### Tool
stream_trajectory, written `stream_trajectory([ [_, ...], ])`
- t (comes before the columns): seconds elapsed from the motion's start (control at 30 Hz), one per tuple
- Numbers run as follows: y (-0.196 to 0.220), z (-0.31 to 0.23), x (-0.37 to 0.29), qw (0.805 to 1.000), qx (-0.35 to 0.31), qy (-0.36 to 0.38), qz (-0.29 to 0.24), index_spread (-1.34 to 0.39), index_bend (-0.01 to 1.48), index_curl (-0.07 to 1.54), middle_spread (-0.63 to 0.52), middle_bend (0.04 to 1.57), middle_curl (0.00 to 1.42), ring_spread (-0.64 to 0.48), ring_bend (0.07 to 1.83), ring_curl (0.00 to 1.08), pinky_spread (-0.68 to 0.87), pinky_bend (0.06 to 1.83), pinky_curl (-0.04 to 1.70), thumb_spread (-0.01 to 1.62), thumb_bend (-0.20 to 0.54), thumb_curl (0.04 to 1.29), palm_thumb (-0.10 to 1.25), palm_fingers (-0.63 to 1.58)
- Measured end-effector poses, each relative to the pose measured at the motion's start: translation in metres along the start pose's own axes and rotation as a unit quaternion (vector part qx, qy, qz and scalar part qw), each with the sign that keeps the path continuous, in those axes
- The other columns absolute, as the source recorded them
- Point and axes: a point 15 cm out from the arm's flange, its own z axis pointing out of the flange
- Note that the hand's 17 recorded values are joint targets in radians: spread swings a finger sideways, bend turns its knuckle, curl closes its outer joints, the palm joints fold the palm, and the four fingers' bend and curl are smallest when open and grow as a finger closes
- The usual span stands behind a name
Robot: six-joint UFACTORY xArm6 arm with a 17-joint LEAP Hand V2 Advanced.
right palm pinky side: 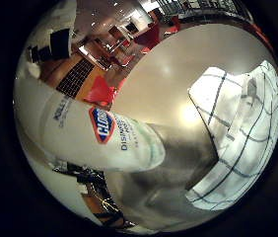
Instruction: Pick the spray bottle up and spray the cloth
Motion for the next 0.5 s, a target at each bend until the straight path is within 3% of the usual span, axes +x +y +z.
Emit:
stream_trajectory([
  [0.2,0.004,-0.004,0.003,1.000,-0.005,0.006,0.000,-0.37,0.34,0.59,-0.18,0.82,0.60,-0.27,1.20,0.52,-0.27,0.77,0.88,1.07,-0.030,0.48,0.65,0.18],
  [0.5,0.004,-0.034,0.011,0.999,0.008,0.038,0.002,-0.29,0.32,0.51,-0.07,0.60,0.51,-0.13,0.90,0.42,0.24,0.59,0.74,1.08,-0.024,0.40,0.61,0.12],
])
